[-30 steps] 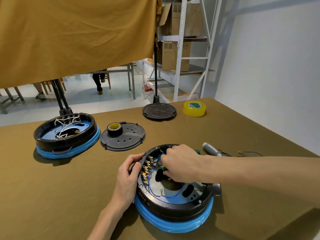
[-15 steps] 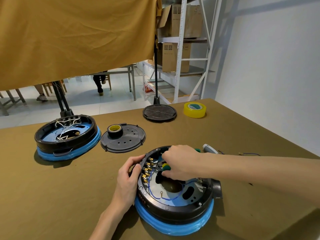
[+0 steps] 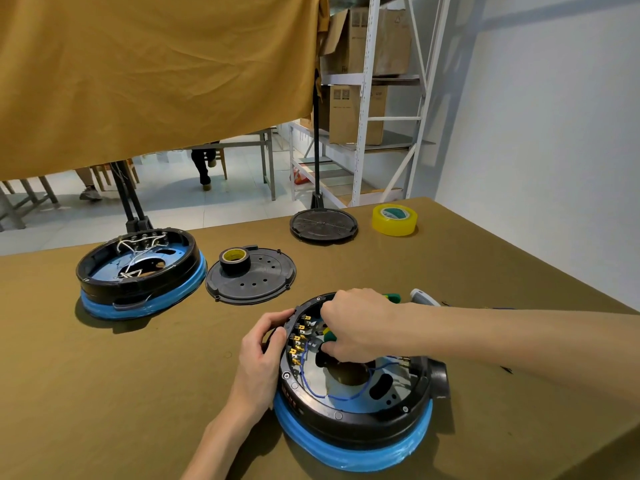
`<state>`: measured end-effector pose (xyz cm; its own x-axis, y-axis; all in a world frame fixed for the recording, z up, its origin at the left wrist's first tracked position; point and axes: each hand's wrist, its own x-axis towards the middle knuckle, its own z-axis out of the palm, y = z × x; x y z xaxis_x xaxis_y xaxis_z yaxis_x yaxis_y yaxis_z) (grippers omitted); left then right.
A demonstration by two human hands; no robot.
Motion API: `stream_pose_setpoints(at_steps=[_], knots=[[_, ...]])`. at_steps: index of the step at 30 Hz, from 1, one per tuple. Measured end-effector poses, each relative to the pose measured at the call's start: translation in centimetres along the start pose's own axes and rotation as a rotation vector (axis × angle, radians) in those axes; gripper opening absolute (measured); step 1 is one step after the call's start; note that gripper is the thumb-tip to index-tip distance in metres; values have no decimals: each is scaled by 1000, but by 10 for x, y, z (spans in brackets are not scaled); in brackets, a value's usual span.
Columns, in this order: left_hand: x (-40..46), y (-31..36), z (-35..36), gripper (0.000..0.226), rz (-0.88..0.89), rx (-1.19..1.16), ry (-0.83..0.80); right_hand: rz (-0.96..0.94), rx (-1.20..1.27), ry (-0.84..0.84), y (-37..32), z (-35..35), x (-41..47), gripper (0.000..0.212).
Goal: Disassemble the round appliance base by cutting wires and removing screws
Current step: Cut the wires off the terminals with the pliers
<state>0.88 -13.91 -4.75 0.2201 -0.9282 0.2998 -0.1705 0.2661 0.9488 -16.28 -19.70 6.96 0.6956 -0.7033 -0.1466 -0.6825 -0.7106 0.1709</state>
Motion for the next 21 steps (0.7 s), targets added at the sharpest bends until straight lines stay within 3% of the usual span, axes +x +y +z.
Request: stream_pose_setpoints(at_steps=[21], knots=[[2,-1,1,28,13,-13,15,30,51,-21,7,2,6,40]])
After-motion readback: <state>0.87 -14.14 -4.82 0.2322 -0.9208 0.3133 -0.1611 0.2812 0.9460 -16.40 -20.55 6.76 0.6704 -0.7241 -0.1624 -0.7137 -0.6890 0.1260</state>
